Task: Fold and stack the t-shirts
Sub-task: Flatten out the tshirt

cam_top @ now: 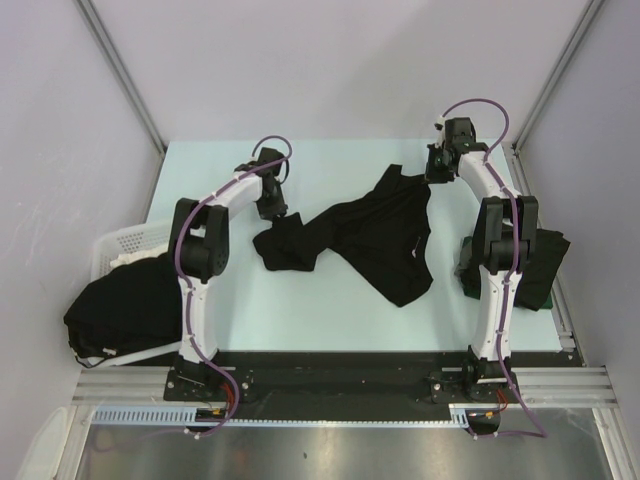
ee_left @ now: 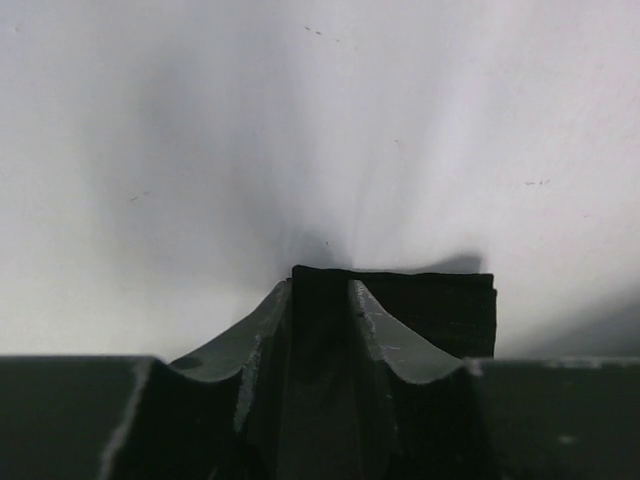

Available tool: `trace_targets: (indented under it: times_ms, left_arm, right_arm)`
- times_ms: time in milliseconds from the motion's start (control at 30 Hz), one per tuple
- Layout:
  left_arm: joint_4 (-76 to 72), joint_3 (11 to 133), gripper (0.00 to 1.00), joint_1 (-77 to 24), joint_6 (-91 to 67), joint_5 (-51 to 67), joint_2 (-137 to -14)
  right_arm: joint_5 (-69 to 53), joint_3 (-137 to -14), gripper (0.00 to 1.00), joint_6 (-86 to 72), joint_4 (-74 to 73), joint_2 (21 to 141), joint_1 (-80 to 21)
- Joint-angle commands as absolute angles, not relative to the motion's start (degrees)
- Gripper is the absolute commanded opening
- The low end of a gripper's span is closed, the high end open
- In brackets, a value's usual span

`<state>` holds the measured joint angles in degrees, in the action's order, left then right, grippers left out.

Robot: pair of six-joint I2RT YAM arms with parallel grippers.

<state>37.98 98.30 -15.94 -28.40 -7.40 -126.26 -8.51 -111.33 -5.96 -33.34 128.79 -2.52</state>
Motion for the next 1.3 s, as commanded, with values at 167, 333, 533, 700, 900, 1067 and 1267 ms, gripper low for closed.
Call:
trace_targets:
  times_ms: [167, 333, 533, 700, 900, 1067, 1267]
  left_arm:
    - [38.58, 99.49, 0.19, -15.64, -29.27, -9.93, -126.04]
    - [39.72, 99.67, 0.00, -15.64, -29.00, -11.25, -124.63]
    - [40.87, 100.81, 0.00, -15.64, -28.65, -12.57, -122.44]
    - [40.86, 108.17, 0.00, -15.64, -26.29, -14.93, -122.25]
    - [47.19, 130.14, 0.00, -11.70, -29.43, -18.46, -128.49]
    - [44.05, 134.91, 0.00, -7.91, -39.10, -13.63, -127.62]
    - [42.44, 140.52, 0.00, -4.49, -39.64, -13.62, -125.51]
  right_arm:
    - [-9.23, -112.41, 0.00, -6.24, -32.87, 127.09, -2.37]
    - [-9.14, -112.50, 0.00, -6.50, -32.70, 126.91, -2.37]
    - [-8.09, -113.11, 0.00, -6.42, -32.61, 126.83, -2.29]
    - [-5.72, -118.55, 0.00, -7.29, -32.70, 128.23, -2.37]
    - [-1.58, -131.65, 0.00, -7.65, -32.87, 132.10, -2.90]
    - [2.10, -138.41, 0.00, -7.82, -30.24, 132.10, -2.90]
    - [2.55, -142.03, 0.00, -7.91, -28.30, 130.52, -1.23]
